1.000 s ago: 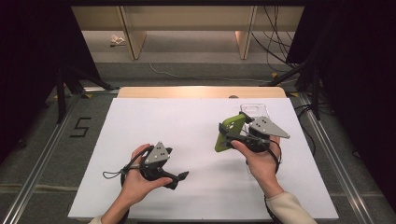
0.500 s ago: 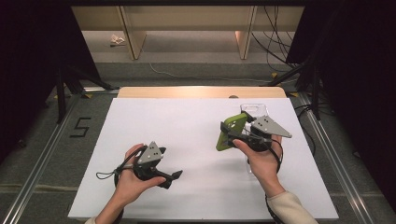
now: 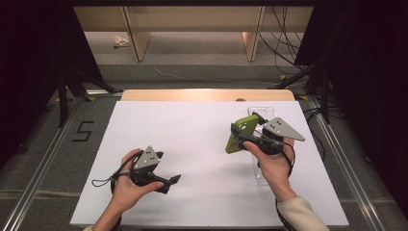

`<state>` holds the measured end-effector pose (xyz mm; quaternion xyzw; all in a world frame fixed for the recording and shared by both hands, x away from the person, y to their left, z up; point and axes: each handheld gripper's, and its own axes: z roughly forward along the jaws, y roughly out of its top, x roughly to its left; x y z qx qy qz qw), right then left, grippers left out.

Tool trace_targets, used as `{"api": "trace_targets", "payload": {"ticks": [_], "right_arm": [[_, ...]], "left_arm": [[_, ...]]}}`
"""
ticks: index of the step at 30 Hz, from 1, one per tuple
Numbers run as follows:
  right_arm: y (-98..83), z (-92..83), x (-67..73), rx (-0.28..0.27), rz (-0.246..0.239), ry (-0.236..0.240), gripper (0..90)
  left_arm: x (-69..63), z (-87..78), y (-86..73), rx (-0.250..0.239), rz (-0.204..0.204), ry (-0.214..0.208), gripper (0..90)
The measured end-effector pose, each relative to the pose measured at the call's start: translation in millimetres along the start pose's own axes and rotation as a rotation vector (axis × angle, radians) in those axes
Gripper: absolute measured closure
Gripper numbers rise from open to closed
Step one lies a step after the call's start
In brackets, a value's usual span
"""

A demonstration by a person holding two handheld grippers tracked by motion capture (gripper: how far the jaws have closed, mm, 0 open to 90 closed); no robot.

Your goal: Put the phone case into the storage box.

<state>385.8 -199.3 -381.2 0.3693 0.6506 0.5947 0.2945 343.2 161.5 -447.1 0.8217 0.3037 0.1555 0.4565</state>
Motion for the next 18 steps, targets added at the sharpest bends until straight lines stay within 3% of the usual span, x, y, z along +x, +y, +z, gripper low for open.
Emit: {"api": "trace_targets", "payload": {"ticks": [18], "right_arm": [[3.8,-3.7,-8.5,-0.009,0.003,-0.03,16.5]], "left_arm": [[6.9,-7.1,-6.3,-0.004,-0.01,0.023,0.2]]}}
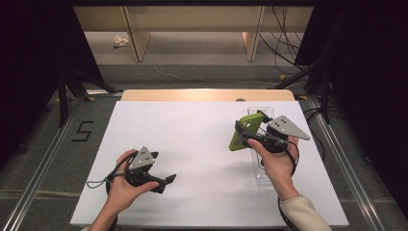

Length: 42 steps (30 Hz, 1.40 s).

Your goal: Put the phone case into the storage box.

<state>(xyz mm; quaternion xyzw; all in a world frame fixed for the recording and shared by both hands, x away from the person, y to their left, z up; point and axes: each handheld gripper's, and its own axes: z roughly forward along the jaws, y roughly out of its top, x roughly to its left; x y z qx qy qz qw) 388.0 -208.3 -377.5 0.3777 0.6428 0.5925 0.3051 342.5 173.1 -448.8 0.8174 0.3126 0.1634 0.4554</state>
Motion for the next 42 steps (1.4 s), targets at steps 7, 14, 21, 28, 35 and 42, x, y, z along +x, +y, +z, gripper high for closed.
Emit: {"api": "trace_targets", "payload": {"ticks": [7,14,21,28,35,42], "right_arm": [[0.4,-0.8,-3.6,-0.003,0.003,-0.013,16.5],[3.0,-3.3,-7.7,-0.01,0.005,-0.027,16.5],[5.4,-5.7,-12.0,-0.019,0.008,-0.042,16.5],[6.9,-7.6,-15.8,-0.021,0.011,-0.055,16.5],[8.1,-9.5,-20.0,-0.022,0.014,-0.07,16.5],[9.3,-11.6,-25.0,-0.026,0.02,-0.087,16.6]], "left_arm": [[1.8,-2.2,-1.4,-0.002,-0.005,0.009,0.2],[4.6,-5.0,-2.4,-0.003,-0.012,0.022,0.0],[5.9,-6.3,-3.1,-0.006,-0.013,0.027,0.0],[6.6,-6.9,-3.8,-0.007,-0.014,0.029,0.0],[6.9,-7.0,-4.6,-0.004,-0.015,0.03,0.0],[7.5,-8.1,-5.2,-0.006,-0.018,0.033,0.0]]}}
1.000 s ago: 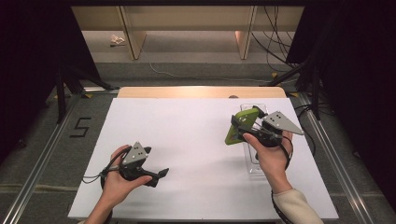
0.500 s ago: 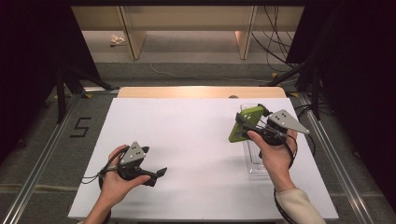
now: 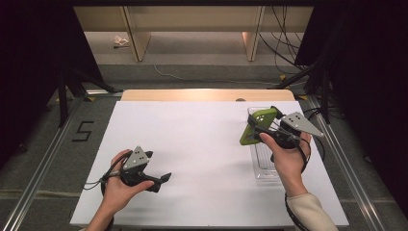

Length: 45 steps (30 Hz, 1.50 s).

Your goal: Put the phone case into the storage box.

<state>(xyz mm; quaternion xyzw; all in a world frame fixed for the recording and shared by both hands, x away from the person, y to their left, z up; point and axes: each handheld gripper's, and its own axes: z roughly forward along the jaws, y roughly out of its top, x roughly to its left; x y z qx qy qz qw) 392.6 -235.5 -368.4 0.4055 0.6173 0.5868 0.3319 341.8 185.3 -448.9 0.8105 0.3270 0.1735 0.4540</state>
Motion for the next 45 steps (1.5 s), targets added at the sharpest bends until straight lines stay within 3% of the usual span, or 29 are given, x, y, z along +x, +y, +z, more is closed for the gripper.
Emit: {"api": "trace_targets", "payload": {"ticks": [45], "right_arm": [[3.7,-7.6,-24.8,0.002,0.007,-0.093,16.5]], "left_arm": [[0.5,-0.8,-0.4,-0.002,-0.001,0.004,0.0]]}}
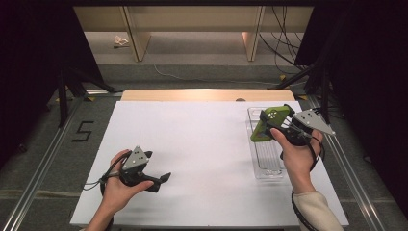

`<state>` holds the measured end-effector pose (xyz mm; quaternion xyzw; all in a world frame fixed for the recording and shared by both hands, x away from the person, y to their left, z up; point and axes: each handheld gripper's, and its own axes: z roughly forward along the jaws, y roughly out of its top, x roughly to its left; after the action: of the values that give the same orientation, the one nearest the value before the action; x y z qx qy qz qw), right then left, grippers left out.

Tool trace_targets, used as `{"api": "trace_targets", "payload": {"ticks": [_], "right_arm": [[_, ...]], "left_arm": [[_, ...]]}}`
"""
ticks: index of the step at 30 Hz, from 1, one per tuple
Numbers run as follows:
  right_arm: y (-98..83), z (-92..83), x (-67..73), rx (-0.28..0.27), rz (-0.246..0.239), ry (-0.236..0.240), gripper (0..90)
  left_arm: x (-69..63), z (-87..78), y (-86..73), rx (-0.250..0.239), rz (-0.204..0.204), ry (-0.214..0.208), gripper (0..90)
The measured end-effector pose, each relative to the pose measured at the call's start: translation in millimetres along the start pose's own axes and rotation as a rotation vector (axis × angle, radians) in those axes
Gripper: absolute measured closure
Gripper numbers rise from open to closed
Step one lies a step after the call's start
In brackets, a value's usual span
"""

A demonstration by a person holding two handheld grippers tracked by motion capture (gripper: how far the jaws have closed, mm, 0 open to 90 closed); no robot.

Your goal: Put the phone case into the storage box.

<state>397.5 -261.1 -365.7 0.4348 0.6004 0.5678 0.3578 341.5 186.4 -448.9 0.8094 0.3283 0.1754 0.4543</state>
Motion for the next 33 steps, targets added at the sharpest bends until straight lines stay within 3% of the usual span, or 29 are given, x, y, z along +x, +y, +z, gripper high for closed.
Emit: {"api": "trace_targets", "payload": {"ticks": [33], "right_arm": [[-3.9,2.0,-6.8,0.019,-0.013,-0.024,16.5]], "left_arm": [[0.7,-0.4,-0.2,-0.001,0.0,0.004,0.0]]}}
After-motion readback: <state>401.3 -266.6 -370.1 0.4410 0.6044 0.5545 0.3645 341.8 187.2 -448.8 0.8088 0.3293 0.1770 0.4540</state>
